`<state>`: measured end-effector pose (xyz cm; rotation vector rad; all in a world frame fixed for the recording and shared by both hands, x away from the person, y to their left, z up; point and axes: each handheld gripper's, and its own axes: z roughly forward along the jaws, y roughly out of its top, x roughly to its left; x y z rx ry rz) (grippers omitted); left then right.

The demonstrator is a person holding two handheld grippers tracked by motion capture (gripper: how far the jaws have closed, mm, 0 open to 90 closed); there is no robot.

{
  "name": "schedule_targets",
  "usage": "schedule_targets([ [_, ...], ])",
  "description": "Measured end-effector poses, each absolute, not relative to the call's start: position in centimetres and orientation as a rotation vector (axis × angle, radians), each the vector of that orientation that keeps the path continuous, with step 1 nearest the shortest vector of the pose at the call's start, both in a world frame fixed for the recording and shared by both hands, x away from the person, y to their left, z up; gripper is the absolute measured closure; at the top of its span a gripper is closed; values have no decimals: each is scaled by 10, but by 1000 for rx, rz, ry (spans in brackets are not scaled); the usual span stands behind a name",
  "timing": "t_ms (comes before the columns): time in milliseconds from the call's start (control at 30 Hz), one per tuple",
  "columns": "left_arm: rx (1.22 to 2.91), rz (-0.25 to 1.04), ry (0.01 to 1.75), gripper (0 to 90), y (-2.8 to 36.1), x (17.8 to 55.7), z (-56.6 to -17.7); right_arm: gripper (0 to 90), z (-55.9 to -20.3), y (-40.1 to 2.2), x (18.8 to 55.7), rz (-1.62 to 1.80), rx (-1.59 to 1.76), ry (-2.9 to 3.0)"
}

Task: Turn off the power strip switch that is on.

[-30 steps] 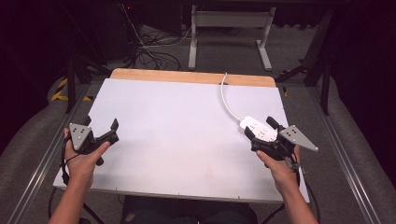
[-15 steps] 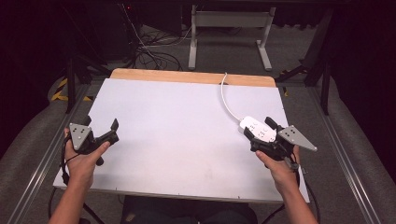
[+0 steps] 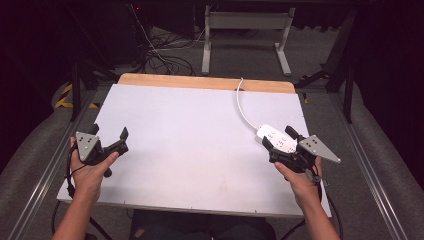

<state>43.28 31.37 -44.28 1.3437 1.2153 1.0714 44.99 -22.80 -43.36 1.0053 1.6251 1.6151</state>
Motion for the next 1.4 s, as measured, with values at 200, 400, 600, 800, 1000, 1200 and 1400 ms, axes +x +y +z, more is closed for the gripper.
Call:
schedule_targets([
  [200, 1338, 1069, 1215, 70, 314, 433, -442, 77, -434, -227, 449, 1602, 1000, 1634],
  [400, 1344, 1067, 1212, 70, 313, 434, -443, 77, -434, -228, 448, 1598, 1003, 1636],
  [600, 1342, 1066, 1213, 71, 313, 434, -443, 81, -435, -227, 448, 1592, 1002, 1646],
  [800, 1345, 1065, 1213, 72, 313, 434, -443, 83, -435, -228, 448, 1586, 1002, 1647],
  [1000, 1347, 1064, 1208, 73, 312, 434, -443, 85, -435, -227, 448, 1589, 1001, 1647],
  [1200, 1346, 1063, 1206, 74, 312, 434, -443, 87, -435, -228, 447, 1585, 1002, 1648],
  [1400, 1350, 1061, 1205, 74, 312, 435, -442, 89, -436, -227, 447, 1585, 1002, 1653],
])
